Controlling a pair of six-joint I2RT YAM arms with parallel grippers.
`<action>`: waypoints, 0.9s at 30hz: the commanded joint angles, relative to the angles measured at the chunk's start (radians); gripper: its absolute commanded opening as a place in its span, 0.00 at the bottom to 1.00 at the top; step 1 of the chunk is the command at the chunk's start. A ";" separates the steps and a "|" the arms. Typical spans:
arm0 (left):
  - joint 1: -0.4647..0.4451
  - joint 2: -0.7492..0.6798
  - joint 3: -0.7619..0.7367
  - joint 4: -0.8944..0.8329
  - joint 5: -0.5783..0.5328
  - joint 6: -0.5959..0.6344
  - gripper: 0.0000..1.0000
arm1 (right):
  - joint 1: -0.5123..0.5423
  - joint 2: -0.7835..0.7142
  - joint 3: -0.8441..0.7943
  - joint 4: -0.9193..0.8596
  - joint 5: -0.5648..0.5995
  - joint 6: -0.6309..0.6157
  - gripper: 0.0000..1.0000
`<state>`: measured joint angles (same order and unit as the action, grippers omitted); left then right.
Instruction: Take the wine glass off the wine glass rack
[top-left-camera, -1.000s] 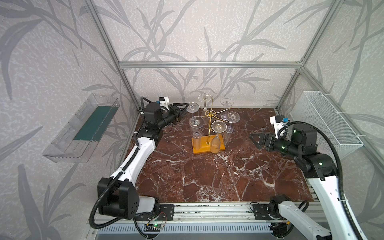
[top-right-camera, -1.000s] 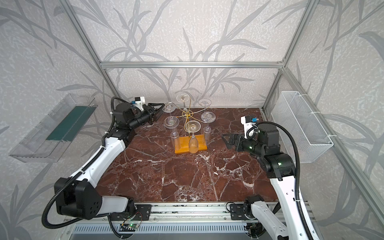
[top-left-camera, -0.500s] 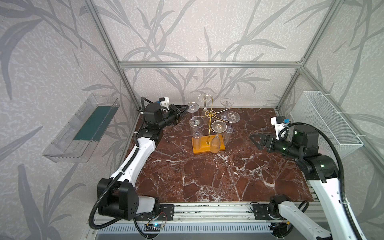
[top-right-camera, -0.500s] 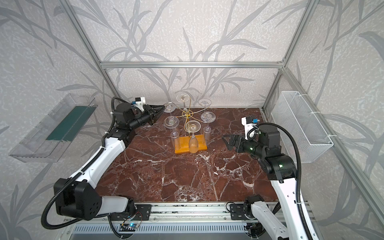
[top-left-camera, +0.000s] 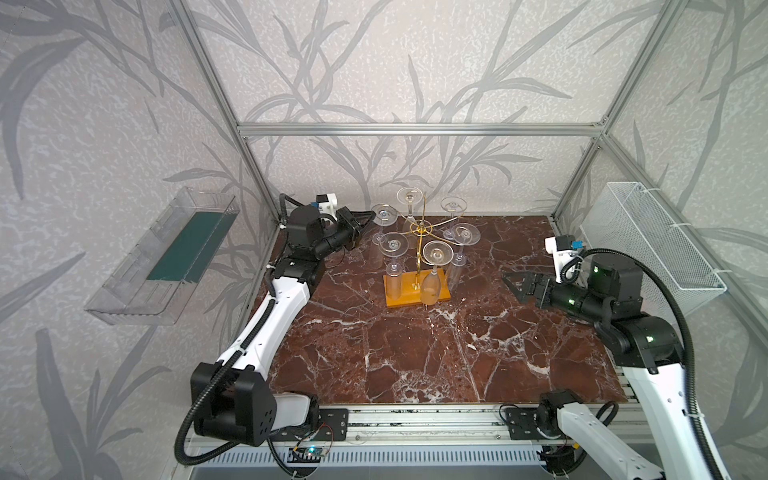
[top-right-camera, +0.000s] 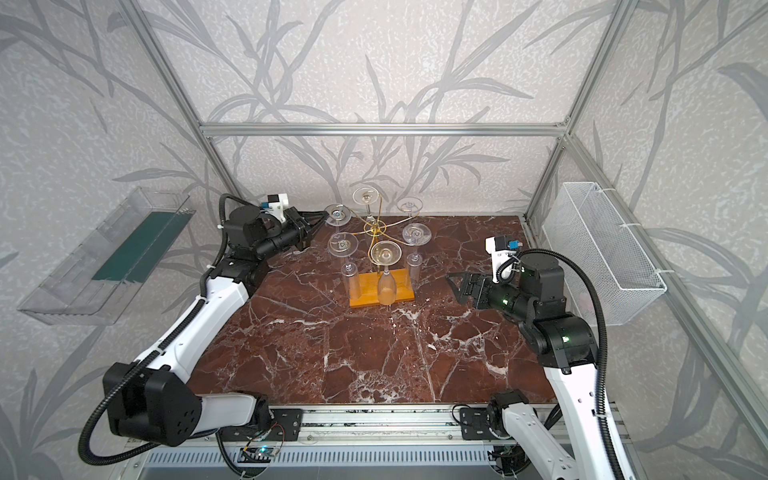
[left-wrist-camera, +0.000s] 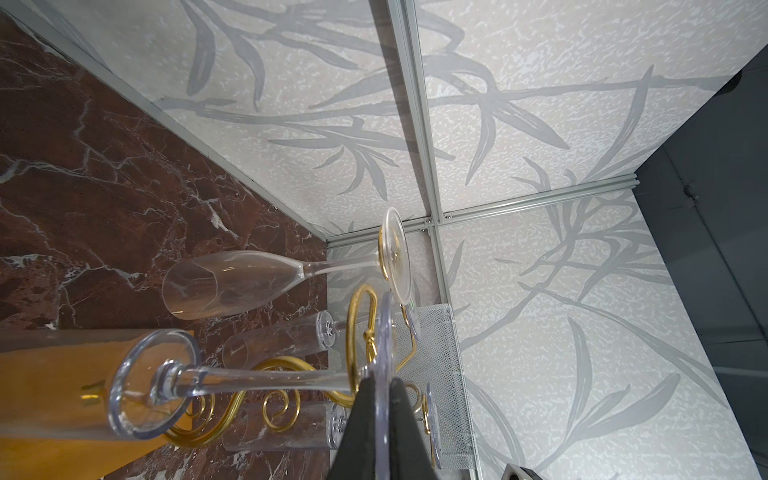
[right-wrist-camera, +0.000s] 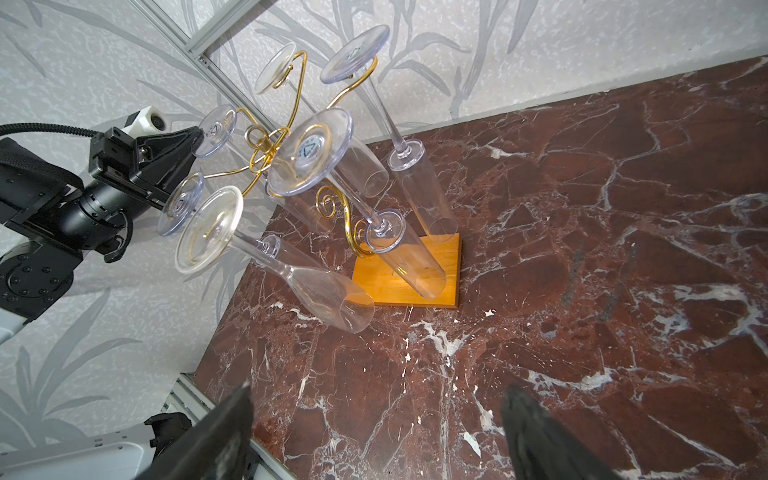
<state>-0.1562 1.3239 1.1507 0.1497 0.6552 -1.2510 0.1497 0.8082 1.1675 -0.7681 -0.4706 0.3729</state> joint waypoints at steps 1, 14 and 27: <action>-0.004 -0.041 -0.008 -0.005 -0.016 -0.016 0.02 | 0.004 -0.021 -0.014 -0.003 0.005 0.015 0.90; -0.016 -0.076 -0.026 0.119 -0.053 -0.131 0.00 | 0.003 -0.050 -0.010 0.029 -0.003 0.038 0.89; -0.016 -0.069 0.041 0.065 -0.091 -0.083 0.00 | 0.003 -0.052 -0.004 0.036 -0.010 0.050 0.89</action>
<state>-0.1692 1.2747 1.1328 0.1967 0.5739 -1.3464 0.1497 0.7639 1.1591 -0.7521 -0.4717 0.4191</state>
